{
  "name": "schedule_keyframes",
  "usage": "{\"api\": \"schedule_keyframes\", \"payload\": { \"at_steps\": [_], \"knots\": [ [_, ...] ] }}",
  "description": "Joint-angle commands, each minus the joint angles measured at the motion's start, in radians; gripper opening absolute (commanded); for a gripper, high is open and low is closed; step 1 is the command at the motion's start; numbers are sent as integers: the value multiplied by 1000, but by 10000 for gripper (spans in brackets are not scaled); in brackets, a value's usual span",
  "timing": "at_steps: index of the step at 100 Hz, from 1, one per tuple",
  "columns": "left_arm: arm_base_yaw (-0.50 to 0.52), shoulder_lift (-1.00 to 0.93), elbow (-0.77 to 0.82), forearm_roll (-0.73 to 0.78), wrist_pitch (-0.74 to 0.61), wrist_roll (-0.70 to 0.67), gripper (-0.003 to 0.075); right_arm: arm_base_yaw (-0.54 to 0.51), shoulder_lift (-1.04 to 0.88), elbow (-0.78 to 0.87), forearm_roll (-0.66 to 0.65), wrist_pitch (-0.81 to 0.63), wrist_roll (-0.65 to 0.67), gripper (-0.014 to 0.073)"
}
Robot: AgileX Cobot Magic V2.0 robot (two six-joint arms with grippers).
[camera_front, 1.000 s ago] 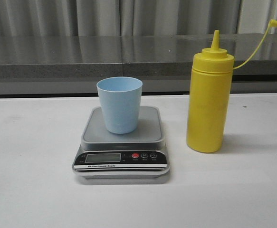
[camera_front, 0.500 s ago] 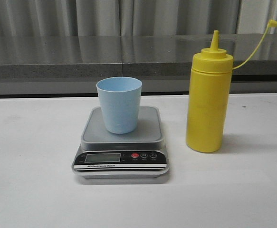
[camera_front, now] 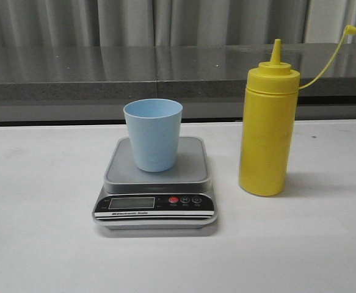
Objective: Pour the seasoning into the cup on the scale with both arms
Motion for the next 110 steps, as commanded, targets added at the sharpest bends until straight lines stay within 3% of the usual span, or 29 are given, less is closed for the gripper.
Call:
{"api": "schedule_keyframes", "payload": {
  "at_steps": [1,57,110],
  "knots": [
    [5,6,-29,-3,-82,0,-18,-13,-33,11,4,-86,-19,-67],
    [5,6,-29,-3,-82,0,-18,-13,-28,174,2,-154,-43,-67],
    [5,6,-29,-3,-82,0,-18,-13,-28,175,1,-149,-43,-67]
  ]
}}
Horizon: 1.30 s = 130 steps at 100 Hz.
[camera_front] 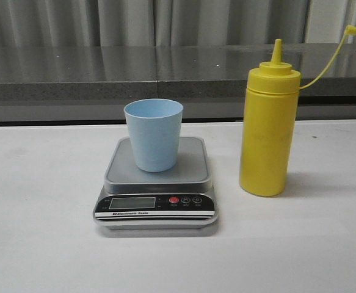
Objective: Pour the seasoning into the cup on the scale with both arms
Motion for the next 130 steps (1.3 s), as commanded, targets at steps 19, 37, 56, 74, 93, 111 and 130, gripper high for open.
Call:
{"api": "schedule_keyframes", "payload": {
  "at_steps": [19,37,56,74,93,111,130],
  "knots": [
    [5,6,-29,-3,-82,0,-18,-7,-14,0,-3,-82,-15,-67],
    [5,6,-29,-3,-82,0,-18,-7,-14,0,-3,-82,-15,-67],
    [5,6,-29,-3,-82,0,-18,-7,-14,0,-3,-82,-15,-67],
    [5,6,-29,-3,-82,0,-18,-7,-14,0,-3,-82,-15,-67],
    [5,6,-29,-3,-82,0,-18,-7,-14,0,-3,-82,-15,-67],
    [5,6,-29,-3,-82,0,-18,-7,-14,0,-3,-82,-15,-67],
    [5,6,-29,14,-82,0,-18,-7,-14,0,-3,-82,-15,-67]
  ]
}}
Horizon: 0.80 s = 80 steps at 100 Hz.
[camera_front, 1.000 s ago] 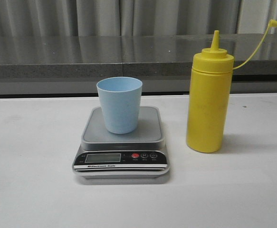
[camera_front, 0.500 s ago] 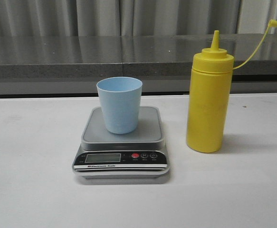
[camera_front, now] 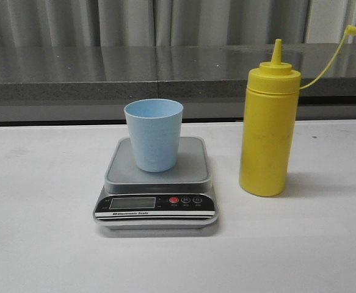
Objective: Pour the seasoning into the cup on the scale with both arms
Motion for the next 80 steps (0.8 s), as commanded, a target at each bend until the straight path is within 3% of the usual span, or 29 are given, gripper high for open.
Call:
{"api": "schedule_keyframes", "payload": {
  "at_steps": [1,14,61,80],
  "knots": [
    [5,6,-28,18,-82,0,-18,-7,-14,0,-3,-82,-14,-67],
    [5,-30,1,119,-85,0,-18,-7,-14,0,-3,-82,-14,-67],
    [44,-322,288,126,-170,0,-18,-7,-14,0,-3,-82,-14,-67],
    [98,-319,347,123,-248,-7,-18,-7,-14,0,-3,-82,-14,-67]
  ]
}}
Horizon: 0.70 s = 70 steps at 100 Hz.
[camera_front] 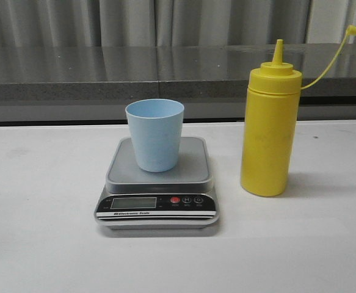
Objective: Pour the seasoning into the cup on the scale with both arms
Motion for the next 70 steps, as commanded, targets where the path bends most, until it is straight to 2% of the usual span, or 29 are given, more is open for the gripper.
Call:
{"api": "schedule_keyframes", "payload": {
  "at_steps": [1,12,70],
  "knots": [
    [18,-32,-3,-3,-138,-7,-18,-7,-14,0,-3,-82,-14,-67],
    [20,-32,8,-1,-183,-7,-18,-7,-14,0,-3,-82,-14,-67],
    [20,-32,8,-3,-183,-7,-18,-7,-14,0,-3,-82,-14,-67]
  ]
}}
